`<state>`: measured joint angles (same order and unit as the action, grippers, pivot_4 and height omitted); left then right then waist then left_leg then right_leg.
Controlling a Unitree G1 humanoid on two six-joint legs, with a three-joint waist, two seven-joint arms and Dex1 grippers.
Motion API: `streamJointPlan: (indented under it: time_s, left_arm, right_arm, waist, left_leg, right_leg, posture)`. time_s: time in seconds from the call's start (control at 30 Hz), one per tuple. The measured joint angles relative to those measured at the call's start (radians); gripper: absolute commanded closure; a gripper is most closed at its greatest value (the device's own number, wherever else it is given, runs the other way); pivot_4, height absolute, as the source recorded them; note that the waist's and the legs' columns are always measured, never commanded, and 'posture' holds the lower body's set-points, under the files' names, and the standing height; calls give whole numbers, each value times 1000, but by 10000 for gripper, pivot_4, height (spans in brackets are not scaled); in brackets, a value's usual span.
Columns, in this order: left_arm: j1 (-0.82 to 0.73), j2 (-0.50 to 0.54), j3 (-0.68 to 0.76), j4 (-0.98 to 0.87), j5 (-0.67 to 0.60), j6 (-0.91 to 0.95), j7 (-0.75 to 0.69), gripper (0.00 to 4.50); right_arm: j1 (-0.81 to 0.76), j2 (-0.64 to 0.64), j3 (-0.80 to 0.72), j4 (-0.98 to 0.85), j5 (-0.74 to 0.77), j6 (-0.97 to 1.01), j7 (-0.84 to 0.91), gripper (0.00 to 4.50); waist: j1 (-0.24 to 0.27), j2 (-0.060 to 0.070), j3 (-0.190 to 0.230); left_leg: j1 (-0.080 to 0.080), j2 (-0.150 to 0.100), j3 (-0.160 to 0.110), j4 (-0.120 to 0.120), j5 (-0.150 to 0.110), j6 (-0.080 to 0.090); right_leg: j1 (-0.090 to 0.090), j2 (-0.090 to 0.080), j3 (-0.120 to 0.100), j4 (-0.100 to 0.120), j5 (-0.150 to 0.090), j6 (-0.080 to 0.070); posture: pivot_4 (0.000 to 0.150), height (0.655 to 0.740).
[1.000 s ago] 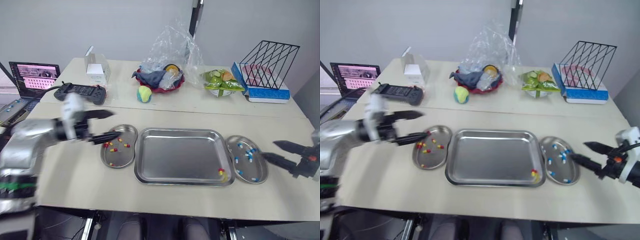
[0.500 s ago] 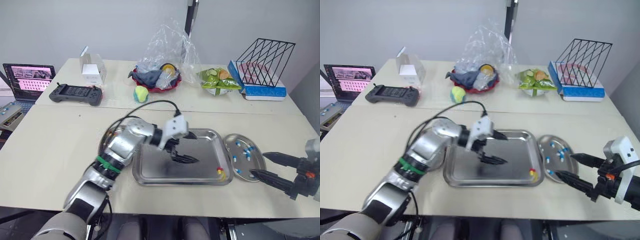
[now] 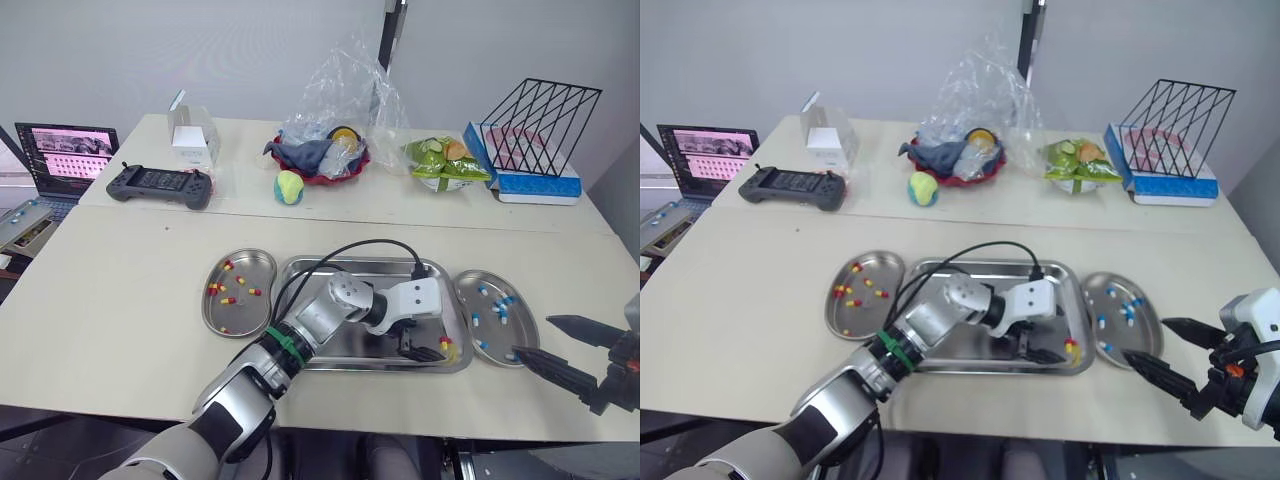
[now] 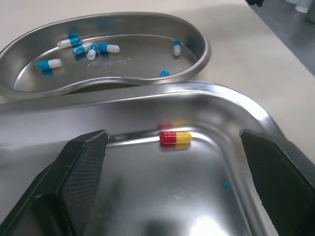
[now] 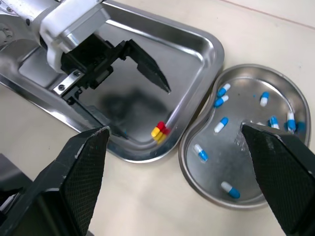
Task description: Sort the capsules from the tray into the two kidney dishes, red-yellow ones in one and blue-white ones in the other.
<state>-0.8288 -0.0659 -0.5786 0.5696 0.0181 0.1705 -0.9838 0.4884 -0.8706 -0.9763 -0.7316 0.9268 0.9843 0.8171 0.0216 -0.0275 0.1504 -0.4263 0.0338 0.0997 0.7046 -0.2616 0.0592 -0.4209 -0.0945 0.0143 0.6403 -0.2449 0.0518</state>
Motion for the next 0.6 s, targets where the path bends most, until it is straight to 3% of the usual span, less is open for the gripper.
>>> streamJointPlan:
  time_s: [0.33,0.6]
  left_arm:
    - [-8,-41,17,115,51,-49,58,0]
    - [-22,-45,25,142,58,-64,80,24378]
  right_arm:
    - [6,-8,0,2,-20,-2,-17,514]
    - [9,-8,0,8,-60,-22,-17,0]
  waist:
    - [1,0,0]
    - [0,0,0]
  left_leg:
    - [-1,0,-1,0,0,0]
    - [0,0,-2,0,0,0]
  right_leg:
    - [0,0,-1,0,0,0]
    - [1,0,-1,0,0,0]
  posture:
    - [1500,7204]
    - [1500,7204]
